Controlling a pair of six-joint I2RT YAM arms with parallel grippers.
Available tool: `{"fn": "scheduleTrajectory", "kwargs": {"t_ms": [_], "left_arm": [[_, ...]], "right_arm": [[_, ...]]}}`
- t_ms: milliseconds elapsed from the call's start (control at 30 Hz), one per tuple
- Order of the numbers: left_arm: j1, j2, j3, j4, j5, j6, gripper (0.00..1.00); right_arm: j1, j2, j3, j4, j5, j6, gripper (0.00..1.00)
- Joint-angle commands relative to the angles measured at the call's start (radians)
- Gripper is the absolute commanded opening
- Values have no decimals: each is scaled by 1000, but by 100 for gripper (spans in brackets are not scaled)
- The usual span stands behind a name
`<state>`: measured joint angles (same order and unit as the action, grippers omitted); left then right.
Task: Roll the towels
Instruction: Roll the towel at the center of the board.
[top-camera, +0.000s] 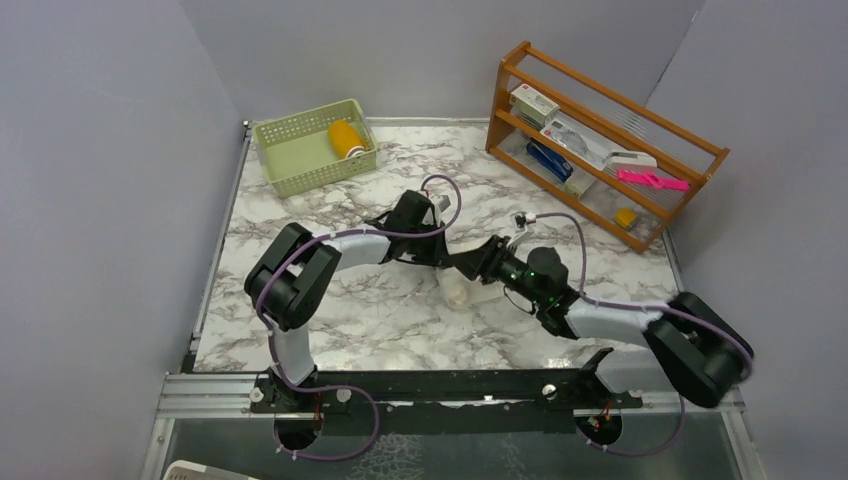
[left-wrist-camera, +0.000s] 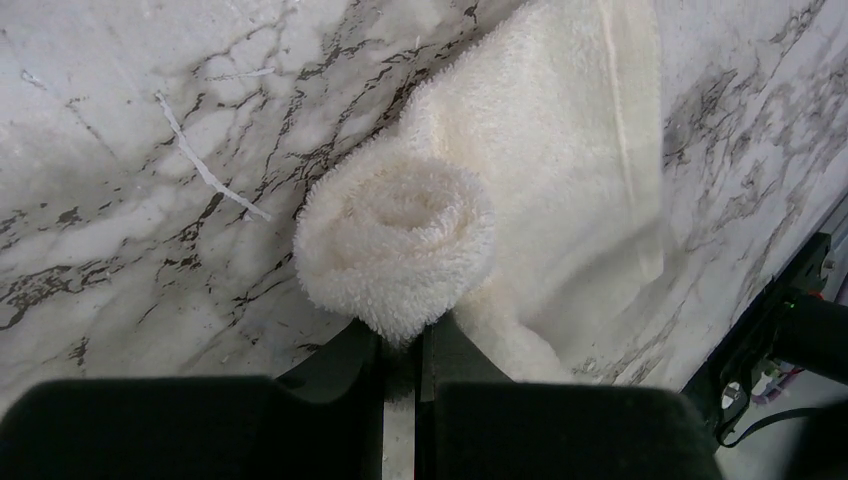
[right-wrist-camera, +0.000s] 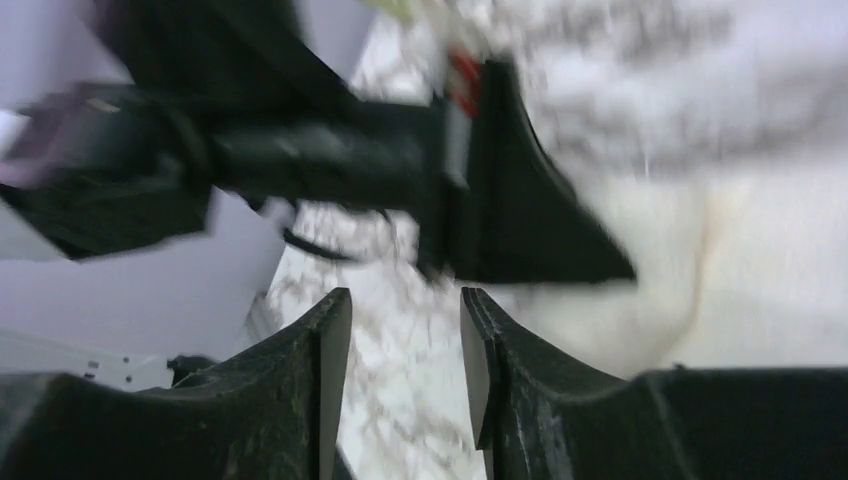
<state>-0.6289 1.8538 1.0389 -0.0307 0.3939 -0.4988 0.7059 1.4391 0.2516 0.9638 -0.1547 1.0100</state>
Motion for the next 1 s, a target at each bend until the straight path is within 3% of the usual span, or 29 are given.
{"fn": "scheduleTrajectory", "kwargs": {"t_ms": [0,33,67,100,133,400,567,767,967], "left_arm": [[-6,16,-113,-114,-199,-21,0],[-3,1,-134,-102,-204,-39,0],[0,-11,-155,-86,-207,-65,0],[3,-25,-178,-69,-211,-98,0],[7,-38,-202,-54,-218,-124,0],[42,-145,-391,91,-243,-358,0],[44,-276,-457,31,-359,-446,0],[44,-457,-526,-79,-540,-509,0],[46,-518,-579,-108,-607,-558,0]], "right_arm": [[6,-315,160,-452,167,-477,47],[5,-375,174,-475,214,-534,61],[4,-429,188,-519,296,-530,91],[4,-469,207,-598,389,-480,99],[3,-496,220,-659,441,-469,100],[34,-391,319,-721,102,-973,100],[100,-361,301,-744,40,-1268,100],[172,-306,292,-745,-172,-1420,100],[286,-94,428,-807,-157,-1450,100]]}}
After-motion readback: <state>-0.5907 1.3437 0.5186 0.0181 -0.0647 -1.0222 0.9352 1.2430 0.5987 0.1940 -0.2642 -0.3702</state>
